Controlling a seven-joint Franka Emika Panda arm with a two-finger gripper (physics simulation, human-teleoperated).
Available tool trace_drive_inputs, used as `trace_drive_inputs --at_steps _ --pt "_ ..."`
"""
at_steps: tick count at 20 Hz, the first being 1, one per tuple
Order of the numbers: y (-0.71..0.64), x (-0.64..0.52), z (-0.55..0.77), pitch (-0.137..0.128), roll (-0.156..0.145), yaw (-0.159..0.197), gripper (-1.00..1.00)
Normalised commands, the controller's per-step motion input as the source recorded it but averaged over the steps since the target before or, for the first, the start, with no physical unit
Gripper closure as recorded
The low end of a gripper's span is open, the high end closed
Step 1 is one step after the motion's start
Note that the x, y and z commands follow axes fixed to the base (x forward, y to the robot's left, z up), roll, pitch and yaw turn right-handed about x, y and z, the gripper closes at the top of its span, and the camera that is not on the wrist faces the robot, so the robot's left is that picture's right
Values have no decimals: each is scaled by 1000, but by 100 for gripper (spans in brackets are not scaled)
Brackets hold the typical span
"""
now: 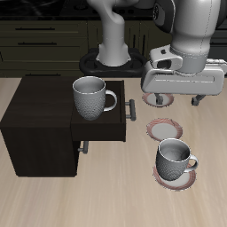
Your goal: Place the porcelain mug that is on the plate onto the nearest plate relative to the robot
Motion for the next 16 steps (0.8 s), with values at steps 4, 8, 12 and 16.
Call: trace_drive_inputs --at_steps 4,8,12,16 --pt "-133 13 2 -17 -29 -28 -100" --pt "-87 1 -155 -18 -16 -14 -100" --pt "-93 50 -480 10 -24 -21 -100" --pt "-84 7 -403 -15 -20 -17 -100"
